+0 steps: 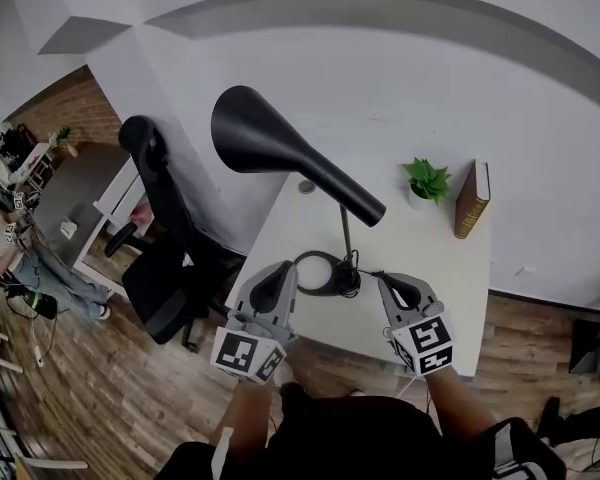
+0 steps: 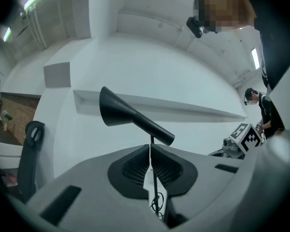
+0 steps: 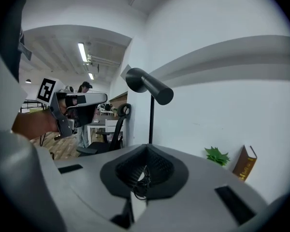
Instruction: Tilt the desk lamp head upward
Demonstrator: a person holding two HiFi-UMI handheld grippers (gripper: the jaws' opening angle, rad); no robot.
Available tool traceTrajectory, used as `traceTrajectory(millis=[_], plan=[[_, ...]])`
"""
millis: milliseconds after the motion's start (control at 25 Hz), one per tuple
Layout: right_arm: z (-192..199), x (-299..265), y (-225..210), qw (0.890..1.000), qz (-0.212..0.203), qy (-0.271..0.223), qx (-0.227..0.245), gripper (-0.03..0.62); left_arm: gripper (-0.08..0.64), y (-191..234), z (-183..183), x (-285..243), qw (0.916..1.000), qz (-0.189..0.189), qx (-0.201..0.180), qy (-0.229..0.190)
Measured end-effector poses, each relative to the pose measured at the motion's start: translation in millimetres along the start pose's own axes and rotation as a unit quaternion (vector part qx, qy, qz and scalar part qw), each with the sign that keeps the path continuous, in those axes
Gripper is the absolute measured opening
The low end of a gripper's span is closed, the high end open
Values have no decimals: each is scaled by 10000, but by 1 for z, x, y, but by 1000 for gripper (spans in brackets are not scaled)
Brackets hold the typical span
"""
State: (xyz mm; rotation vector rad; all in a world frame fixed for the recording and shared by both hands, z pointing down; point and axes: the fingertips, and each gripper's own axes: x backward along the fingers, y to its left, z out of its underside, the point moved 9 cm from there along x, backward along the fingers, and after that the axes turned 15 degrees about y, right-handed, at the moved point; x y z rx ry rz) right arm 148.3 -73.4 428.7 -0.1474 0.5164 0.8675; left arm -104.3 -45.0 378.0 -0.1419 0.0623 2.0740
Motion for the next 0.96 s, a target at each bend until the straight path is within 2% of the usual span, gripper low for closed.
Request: traceTrajectory(millis=[160,520,760,960], plan=[[3,13,-2,9999,0,-111,87,0,14,-21,7,2,9999,-62,12,129],[-1,27,-3,9992,-88,-370,129,0,14,-38,9,7,9993,-219,27,312],[-2,22,-1,9991,-161,-346,162,0,14,-37,-8,17,9980,-563,-130,-265],[-7,20,3,9989,-151,-414,151,0,14,-29,-13,24,9974,-674,-113,-249]])
